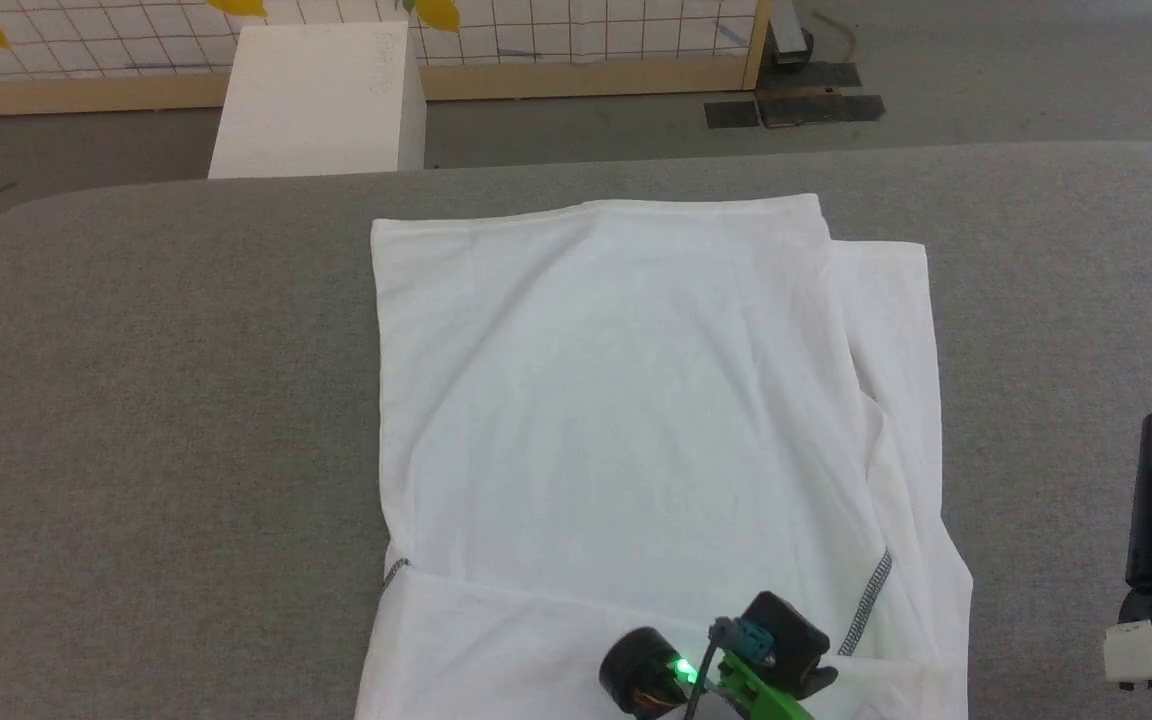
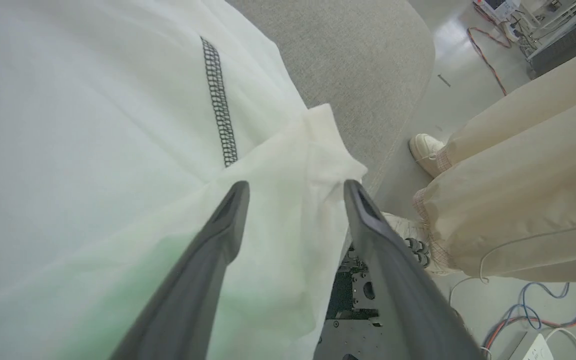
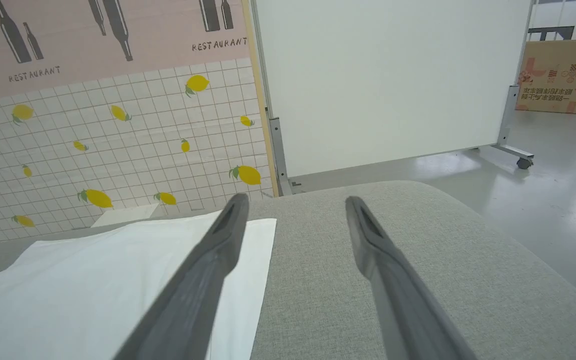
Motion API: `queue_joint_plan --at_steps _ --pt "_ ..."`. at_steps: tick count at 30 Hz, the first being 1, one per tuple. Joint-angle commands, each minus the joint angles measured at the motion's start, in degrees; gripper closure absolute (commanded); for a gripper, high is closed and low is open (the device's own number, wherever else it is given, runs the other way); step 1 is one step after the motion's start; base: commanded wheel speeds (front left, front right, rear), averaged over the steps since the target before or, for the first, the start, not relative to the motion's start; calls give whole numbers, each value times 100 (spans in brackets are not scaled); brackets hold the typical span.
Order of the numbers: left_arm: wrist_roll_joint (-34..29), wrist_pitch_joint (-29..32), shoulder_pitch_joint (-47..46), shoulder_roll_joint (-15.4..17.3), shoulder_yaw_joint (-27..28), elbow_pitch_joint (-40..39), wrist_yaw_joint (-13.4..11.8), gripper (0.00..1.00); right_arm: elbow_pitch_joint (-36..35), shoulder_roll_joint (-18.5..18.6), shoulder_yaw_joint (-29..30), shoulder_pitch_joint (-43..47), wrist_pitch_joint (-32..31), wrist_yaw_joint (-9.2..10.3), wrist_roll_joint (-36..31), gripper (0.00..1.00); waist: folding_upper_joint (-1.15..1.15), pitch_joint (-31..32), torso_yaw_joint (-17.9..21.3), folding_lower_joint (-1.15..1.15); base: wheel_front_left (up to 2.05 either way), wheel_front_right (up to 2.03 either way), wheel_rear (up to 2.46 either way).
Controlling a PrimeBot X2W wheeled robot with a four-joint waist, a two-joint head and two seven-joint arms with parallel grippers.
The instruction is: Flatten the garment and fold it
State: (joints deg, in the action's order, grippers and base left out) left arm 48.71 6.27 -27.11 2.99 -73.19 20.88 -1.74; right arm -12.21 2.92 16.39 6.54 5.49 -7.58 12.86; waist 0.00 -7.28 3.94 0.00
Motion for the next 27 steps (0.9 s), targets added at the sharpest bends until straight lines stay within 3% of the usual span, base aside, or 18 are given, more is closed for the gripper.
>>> queue_joint_plan --at_steps 1,8,13,17,21,27 --pt "101 -24 -156 -11 -7 -81 45 0 2 -4 16 -74 3 9 -40 0 0 27 -57 0 0 0 0" --pt "923 -465 -485 -11 309 -547 -15 0 -51 -4 80 -19 -27 9 -29 0 0 113 -242 0 0 0 0" --pt "826 -1261 -788 28 888 -624 -364 0 -84 -4 114 39 -40 9 -16 0 0 175 -347 0 0 0 0" --pt "336 -1980 -838 477 1495 -852 -894 0 -102 -4 112 92 -43 9 -1 0 0 220 -391 0 0 0 0" --pt "-226 -2117 -504 1050 2247 -1532 -1324 0 -104 -4 127 141 -28 9 12 0 0 242 -439 0 0 0 0" --pt "-1010 -2125 824 1670 3613 -2787 -1717 0 -56 -4 92 215 -2 9 38 0 0 304 -497 0 0 0 0"
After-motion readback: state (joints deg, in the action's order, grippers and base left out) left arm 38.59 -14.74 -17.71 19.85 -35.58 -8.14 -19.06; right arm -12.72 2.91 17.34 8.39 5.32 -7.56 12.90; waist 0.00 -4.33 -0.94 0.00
